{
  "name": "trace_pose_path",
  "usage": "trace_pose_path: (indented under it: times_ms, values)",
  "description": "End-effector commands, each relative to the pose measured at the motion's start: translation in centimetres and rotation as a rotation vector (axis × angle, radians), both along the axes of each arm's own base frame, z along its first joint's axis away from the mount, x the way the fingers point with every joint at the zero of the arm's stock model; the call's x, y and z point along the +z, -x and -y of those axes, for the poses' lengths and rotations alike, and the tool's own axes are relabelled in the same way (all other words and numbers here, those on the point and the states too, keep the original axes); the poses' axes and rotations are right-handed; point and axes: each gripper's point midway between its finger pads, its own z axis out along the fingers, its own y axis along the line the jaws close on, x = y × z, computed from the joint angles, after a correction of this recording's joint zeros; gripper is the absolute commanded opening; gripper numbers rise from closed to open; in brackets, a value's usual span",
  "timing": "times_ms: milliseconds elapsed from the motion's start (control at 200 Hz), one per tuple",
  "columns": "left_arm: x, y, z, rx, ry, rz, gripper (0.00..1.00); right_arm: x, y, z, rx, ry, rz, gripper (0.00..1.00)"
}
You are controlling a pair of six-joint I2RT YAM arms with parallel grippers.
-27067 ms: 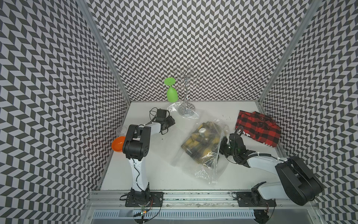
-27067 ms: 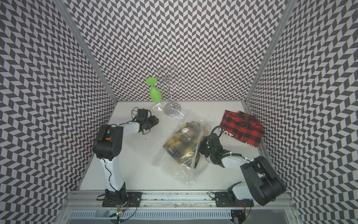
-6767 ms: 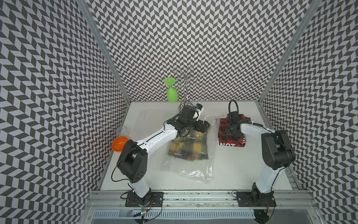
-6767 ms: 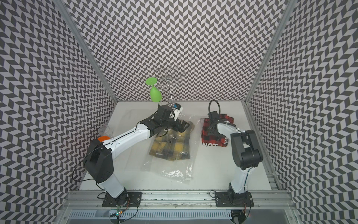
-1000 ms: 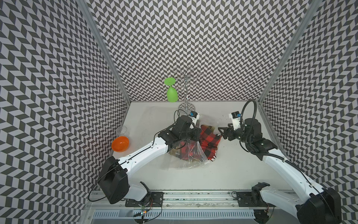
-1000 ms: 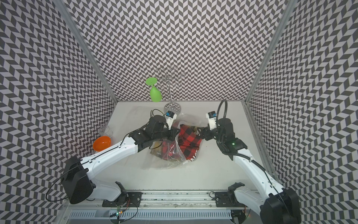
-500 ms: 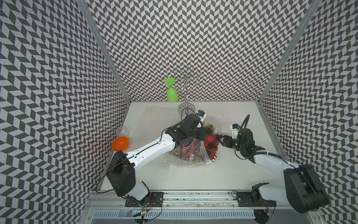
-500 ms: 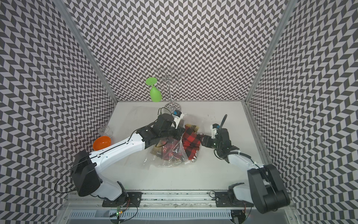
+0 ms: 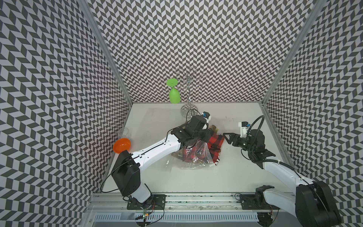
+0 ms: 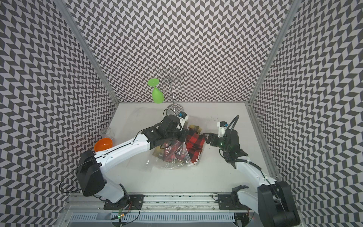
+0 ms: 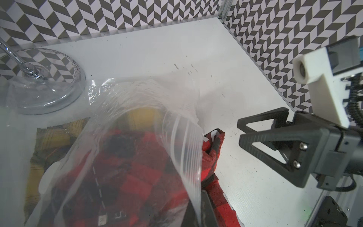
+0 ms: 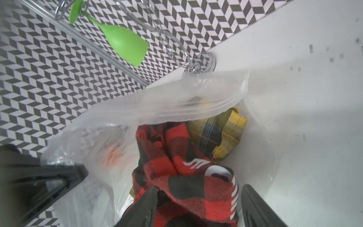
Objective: Place the folded shirt into the vacuum bag
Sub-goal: Place the shirt in the vacuum bag.
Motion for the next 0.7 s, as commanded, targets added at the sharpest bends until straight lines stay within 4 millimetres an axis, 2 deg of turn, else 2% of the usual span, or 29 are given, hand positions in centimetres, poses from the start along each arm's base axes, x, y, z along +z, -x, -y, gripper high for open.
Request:
trace_pose_path:
  times_ms: [0, 155, 250, 361, 441, 531, 576, 616, 696]
  values:
    - [1.2, -0.4, 0.4, -0.003, 0.011, 0.029, 0.06, -2.0, 2.4, -1.4, 0.090, 0.005, -0.021, 0.71]
    - [1.5, -0.5, 0.6, -0.003, 0.020, 0.031, 0.06, -2.1, 2.6, -3.9, 0.154, 0.010, 0.031, 0.76]
    - [1.8, -0.6, 0.9, -0.005, 0.024, 0.035, 0.06, -3.6, 1.8, -4.7, 0.161, 0.033, 0.010, 0.76]
    - [2.0, -0.4, 1.3, -0.011, 0.025, 0.035, 0.06, -4.7, 0.5, -4.5, 0.127, 0.062, 0.009, 0.71]
    - [1.6, 0.0, 1.6, -0.020, 0.019, 0.031, 0.06, -4.8, -0.6, -4.4, 0.107, 0.083, 0.026, 0.63]
    - [1.1, 0.3, 1.7, -0.028, 0.008, 0.028, 0.06, -4.1, -2.0, -4.7, 0.101, 0.094, 0.055, 0.52]
    - [0.9, 0.4, 1.8, -0.032, 0.003, 0.027, 0.06, -3.1, -2.8, -5.1, 0.109, 0.072, 0.079, 0.48]
    - [0.8, 0.6, 1.9, -0.038, 0.001, 0.027, 0.06, -2.1, -3.4, -5.7, 0.119, 0.044, 0.093, 0.45]
    - [0.5, 0.7, 2.2, -0.047, 0.000, 0.021, 0.06, 1.4, -4.6, -7.4, 0.154, -0.071, 0.127, 0.43]
